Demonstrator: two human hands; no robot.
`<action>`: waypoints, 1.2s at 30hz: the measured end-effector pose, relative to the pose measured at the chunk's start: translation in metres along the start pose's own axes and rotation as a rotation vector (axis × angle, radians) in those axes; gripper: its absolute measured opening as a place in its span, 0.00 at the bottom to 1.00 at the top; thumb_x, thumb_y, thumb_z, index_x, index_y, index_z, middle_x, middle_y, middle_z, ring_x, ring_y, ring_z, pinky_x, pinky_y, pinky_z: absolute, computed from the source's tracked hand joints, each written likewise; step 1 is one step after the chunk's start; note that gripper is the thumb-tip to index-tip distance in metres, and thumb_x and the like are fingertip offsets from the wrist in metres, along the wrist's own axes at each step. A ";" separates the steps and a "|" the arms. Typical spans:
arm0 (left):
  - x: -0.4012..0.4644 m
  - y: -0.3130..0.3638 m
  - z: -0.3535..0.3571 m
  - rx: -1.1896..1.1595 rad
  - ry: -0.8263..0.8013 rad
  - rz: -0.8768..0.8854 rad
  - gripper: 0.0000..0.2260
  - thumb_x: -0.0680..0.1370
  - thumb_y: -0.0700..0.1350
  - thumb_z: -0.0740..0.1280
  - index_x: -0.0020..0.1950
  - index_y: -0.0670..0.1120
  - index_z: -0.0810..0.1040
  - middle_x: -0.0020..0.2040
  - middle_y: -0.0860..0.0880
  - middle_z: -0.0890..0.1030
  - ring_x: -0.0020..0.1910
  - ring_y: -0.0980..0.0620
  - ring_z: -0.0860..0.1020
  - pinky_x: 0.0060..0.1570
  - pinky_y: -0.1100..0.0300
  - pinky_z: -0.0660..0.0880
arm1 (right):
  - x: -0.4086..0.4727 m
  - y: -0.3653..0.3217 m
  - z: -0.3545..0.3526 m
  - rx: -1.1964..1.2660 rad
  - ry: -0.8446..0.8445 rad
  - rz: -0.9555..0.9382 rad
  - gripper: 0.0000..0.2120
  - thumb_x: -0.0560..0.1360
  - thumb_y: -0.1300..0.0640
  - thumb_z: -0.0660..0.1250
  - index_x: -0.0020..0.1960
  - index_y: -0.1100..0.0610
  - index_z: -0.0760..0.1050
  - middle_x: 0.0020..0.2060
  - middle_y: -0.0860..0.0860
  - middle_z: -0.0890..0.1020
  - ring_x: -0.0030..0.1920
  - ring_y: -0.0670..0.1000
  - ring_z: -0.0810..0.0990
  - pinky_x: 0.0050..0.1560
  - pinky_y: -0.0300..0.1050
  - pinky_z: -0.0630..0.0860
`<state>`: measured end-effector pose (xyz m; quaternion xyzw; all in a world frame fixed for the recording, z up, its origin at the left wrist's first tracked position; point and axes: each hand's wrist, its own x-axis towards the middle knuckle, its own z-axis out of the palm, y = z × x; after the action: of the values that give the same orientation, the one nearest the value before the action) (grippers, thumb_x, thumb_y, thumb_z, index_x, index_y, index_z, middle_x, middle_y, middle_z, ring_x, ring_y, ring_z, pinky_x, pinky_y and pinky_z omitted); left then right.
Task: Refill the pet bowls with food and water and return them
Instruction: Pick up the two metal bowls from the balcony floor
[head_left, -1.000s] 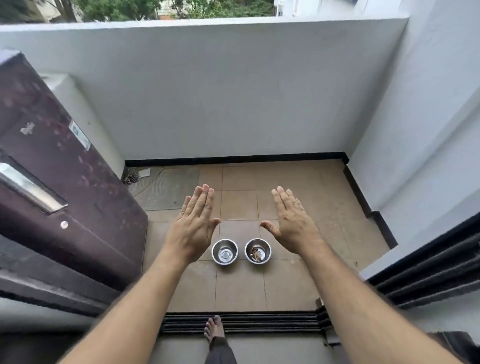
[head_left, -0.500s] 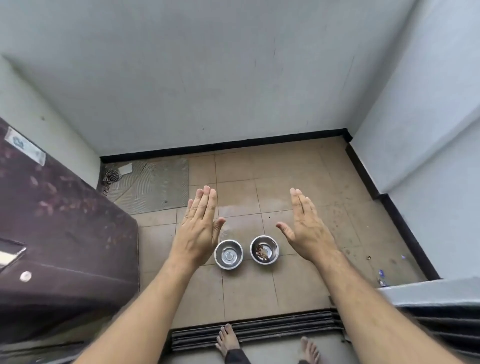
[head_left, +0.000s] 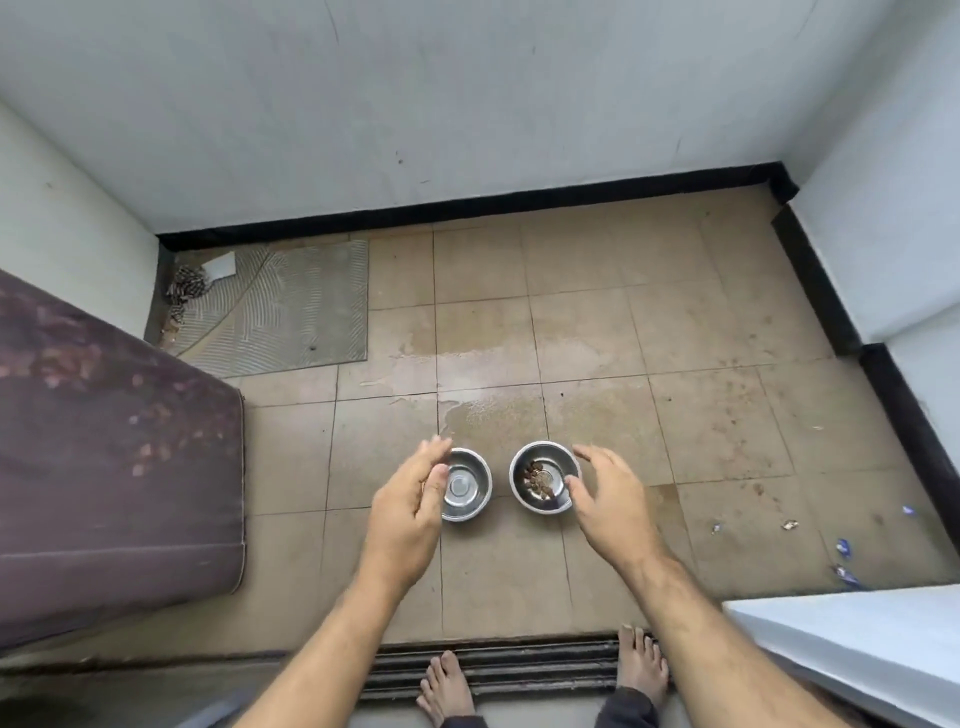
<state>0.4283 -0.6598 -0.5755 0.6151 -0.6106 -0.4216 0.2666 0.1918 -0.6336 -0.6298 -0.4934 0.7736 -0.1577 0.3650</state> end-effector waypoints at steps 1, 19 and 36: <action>0.008 -0.016 0.017 -0.127 0.031 -0.099 0.12 0.83 0.43 0.63 0.64 0.55 0.80 0.64 0.56 0.81 0.66 0.65 0.74 0.69 0.66 0.68 | 0.012 0.015 0.016 0.052 -0.003 0.053 0.20 0.81 0.58 0.68 0.73 0.57 0.75 0.71 0.53 0.77 0.72 0.52 0.73 0.72 0.42 0.64; 0.092 -0.354 0.226 -0.846 0.154 -0.788 0.10 0.80 0.41 0.68 0.61 0.42 0.79 0.53 0.45 0.85 0.52 0.50 0.85 0.52 0.58 0.81 | 0.176 0.245 0.280 0.689 0.144 0.783 0.29 0.79 0.58 0.74 0.77 0.58 0.69 0.69 0.57 0.79 0.66 0.59 0.79 0.70 0.58 0.76; 0.144 -0.448 0.280 -0.764 0.565 -1.019 0.16 0.80 0.39 0.68 0.65 0.50 0.70 0.55 0.51 0.76 0.44 0.54 0.78 0.36 0.59 0.81 | 0.227 0.297 0.341 0.931 0.282 0.794 0.09 0.83 0.63 0.66 0.56 0.50 0.77 0.50 0.48 0.84 0.43 0.48 0.86 0.35 0.42 0.84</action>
<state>0.4135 -0.6976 -1.1214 0.7742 0.0382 -0.5032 0.3820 0.1887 -0.6560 -1.1349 0.0676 0.7888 -0.3940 0.4669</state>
